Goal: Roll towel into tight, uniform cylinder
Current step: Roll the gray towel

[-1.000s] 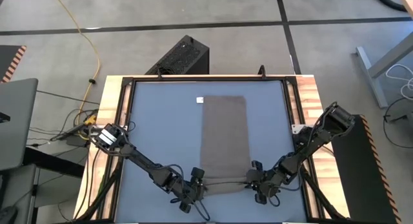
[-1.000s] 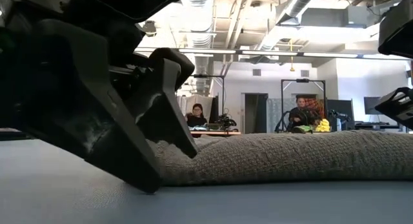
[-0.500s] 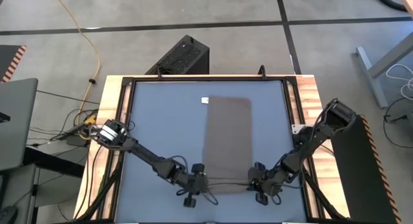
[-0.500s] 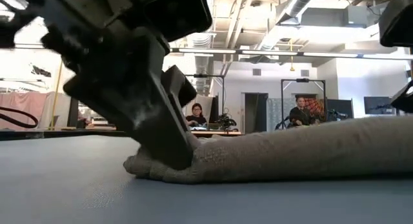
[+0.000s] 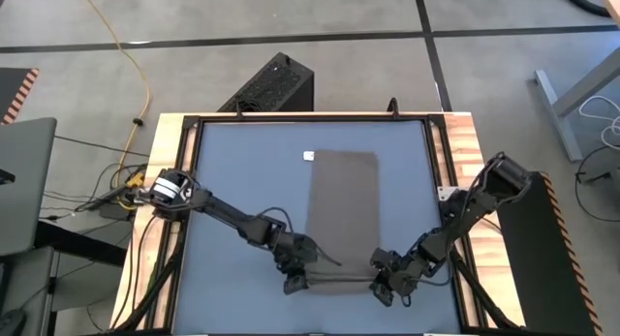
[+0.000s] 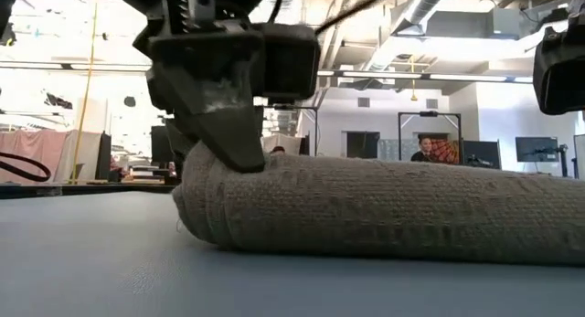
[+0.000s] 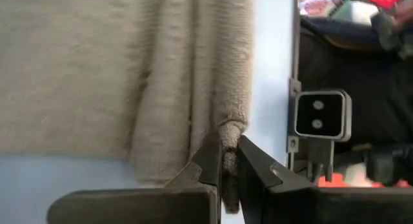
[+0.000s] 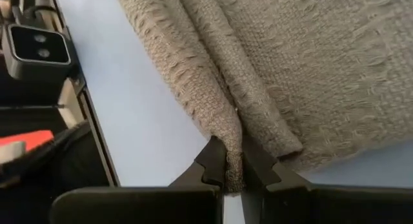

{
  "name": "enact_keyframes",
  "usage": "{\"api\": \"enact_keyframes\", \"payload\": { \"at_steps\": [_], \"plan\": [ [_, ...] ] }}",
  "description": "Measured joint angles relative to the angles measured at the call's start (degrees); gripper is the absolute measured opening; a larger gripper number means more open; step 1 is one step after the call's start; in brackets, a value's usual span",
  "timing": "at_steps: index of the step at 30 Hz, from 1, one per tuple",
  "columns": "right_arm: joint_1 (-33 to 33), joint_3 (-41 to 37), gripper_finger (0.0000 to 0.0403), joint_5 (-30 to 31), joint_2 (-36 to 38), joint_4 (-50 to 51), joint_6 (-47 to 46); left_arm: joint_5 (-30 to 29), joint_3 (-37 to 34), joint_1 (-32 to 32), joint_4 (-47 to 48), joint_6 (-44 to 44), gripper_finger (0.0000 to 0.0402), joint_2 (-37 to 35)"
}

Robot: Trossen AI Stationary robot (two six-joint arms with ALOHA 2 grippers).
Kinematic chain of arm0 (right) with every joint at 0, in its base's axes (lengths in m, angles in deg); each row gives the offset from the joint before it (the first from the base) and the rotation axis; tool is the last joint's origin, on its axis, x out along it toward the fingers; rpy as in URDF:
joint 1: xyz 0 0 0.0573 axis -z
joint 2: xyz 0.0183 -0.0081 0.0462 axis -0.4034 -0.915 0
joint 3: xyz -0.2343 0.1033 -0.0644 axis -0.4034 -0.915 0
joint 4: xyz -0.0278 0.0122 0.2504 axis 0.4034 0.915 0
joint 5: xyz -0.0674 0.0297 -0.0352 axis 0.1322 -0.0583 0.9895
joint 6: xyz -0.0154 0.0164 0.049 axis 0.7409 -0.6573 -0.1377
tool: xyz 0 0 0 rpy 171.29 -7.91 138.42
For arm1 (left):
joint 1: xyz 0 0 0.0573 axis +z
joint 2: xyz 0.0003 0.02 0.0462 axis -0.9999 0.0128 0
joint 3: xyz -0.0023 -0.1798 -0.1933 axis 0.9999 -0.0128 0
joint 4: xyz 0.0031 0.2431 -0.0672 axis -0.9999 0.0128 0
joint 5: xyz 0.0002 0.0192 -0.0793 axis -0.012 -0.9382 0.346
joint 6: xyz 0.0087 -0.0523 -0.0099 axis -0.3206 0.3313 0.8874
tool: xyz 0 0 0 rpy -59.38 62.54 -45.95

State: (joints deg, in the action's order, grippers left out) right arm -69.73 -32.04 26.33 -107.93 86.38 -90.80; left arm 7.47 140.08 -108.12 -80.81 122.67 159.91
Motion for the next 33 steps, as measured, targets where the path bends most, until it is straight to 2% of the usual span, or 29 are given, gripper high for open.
{"api": "enact_keyframes", "payload": {
  "at_steps": [6,11,18,21,24,28,31,33],
  "plan": [
    [0.0,0.0,0.004,0.0,-0.9,-1.7,-3.7,-0.7,0.2,2.7,5.7,3.9,0.0011,-0.2],
    [0.1,0.0,0.004,0.2,-0.9,-1.3,-7.4,-2.4,0.2,3.9,7.4,4.0,0.0037,-0.3],
    [0.7,-0.2,0.004,-0.9,-0.9,-1.8,-10.7,4.3,0.0,5.7,8.6,0.9,0.0052,-0.5],
    [1.4,-0.2,0.004,-1.8,-0.9,-1.5,-11.9,4.3,-0.2,5.7,11.5,-1.0,0.0053,-2.1],
    [2.2,-0.3,0.004,-3.4,-0.9,-1.0,-12.1,1.9,-0.5,5.5,15.9,-3.7,0.0053,-4.5],
    [3.1,-0.2,0.004,-4.6,-0.9,-0.9,-12.2,-5.7,-0.2,4.1,19.9,-8.7,0.0054,-11.2],
    [3.7,-0.2,0.004,-4.8,-0.9,-0.9,-12.1,-14.5,-0.2,0.3,16.4,-16.9,0.0054,-15.4],
    [4.0,-0.3,0.004,-5.0,-0.9,-0.9,-12.1,-21.7,-0.1,-3.6,8.5,-23.3,0.0054,-17.0]
  ]
}}
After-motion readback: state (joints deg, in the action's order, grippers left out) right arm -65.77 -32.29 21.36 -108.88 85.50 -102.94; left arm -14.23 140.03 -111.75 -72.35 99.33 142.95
